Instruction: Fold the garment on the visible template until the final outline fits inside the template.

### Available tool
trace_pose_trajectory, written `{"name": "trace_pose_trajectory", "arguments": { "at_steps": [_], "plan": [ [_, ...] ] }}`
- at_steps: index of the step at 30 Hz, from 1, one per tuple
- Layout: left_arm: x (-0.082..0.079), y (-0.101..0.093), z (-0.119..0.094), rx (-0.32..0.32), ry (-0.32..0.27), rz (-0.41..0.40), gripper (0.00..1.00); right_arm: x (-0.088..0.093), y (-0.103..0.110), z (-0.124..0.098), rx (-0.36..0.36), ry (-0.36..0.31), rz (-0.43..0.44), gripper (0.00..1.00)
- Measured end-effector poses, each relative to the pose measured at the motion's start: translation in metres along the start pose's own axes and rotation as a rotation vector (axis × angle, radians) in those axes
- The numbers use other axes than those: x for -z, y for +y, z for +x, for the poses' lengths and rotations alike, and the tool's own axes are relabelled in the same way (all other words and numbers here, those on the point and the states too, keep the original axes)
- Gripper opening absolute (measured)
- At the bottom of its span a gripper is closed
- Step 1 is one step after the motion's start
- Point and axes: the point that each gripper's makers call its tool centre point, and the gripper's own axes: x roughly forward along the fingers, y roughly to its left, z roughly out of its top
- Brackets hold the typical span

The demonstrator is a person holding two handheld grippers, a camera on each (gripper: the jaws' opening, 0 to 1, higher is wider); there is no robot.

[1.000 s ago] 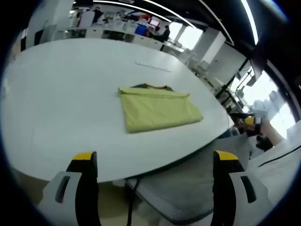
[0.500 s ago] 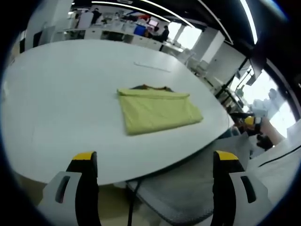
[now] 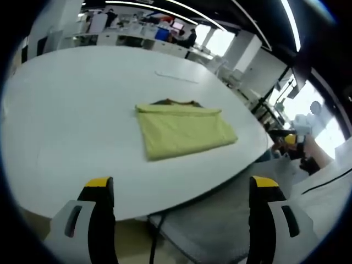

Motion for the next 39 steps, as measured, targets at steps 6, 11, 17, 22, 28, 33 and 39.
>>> {"name": "trace_pose_trajectory", "arguments": {
  "at_steps": [6, 11, 17, 22, 28, 33, 39],
  "plan": [
    [-0.006, 0.003, 0.006, -0.011, 0.001, 0.012, 0.99, -0.002, -0.005, 0.002, 0.006, 0.006, -0.009, 0.98],
    [-0.009, 0.003, 0.010, -0.009, 0.006, 0.016, 0.99, -0.005, -0.008, 0.006, 0.003, 0.008, -0.011, 0.98],
    [-0.012, 0.006, 0.016, -0.011, 0.016, 0.023, 0.99, -0.009, -0.014, 0.014, 0.011, 0.018, -0.026, 0.98],
    [-0.017, 0.010, 0.021, -0.013, 0.021, 0.024, 0.99, -0.016, -0.017, 0.020, 0.005, 0.022, -0.030, 0.99],
    [-0.023, 0.014, 0.030, -0.014, 0.028, 0.027, 0.97, -0.021, -0.023, 0.027, 0.008, 0.034, -0.045, 0.97],
    [-0.031, 0.019, 0.036, -0.017, 0.035, 0.036, 0.96, -0.025, -0.029, 0.036, 0.014, 0.049, -0.071, 0.95],
    [-0.040, 0.024, 0.046, -0.019, 0.042, 0.044, 0.94, -0.029, -0.035, 0.046, 0.007, 0.057, -0.071, 0.95]
  ]
}}
